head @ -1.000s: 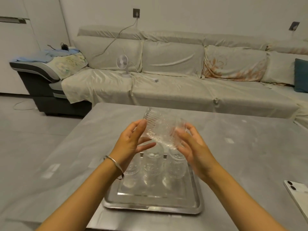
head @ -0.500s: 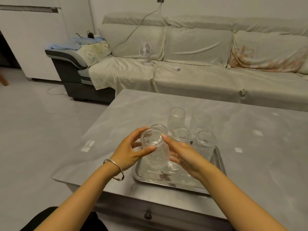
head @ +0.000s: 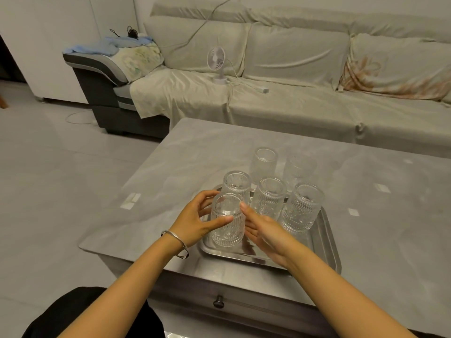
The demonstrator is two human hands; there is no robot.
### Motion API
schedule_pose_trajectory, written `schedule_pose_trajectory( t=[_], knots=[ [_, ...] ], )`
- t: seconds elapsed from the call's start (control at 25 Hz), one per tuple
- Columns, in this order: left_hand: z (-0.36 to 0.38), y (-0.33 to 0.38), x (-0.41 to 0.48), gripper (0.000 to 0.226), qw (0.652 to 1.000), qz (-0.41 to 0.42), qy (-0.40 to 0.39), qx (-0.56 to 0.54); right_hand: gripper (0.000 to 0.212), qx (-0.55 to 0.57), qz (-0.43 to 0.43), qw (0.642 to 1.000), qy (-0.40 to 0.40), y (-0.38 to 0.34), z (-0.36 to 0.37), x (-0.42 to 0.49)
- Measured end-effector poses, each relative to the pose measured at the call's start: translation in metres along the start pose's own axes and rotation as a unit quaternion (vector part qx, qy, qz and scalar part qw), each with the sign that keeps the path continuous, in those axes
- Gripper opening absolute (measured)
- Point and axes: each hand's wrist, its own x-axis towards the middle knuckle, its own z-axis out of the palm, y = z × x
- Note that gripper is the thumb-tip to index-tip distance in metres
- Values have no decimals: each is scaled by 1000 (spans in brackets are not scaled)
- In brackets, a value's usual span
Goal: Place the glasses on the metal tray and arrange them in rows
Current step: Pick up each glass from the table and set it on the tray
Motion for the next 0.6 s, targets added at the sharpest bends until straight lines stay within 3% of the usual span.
schedule_pose_trajectory(
  t=[0.32,0.6],
  knots=[
    [6,-10,0,60,1000,-4,1,-13,32,-8,8,1000,19,9,0,-1],
    [6,-11,2,55,1000,-8,-3,-2,43,-8,8,1000,14,13,-6,4]
  ],
)
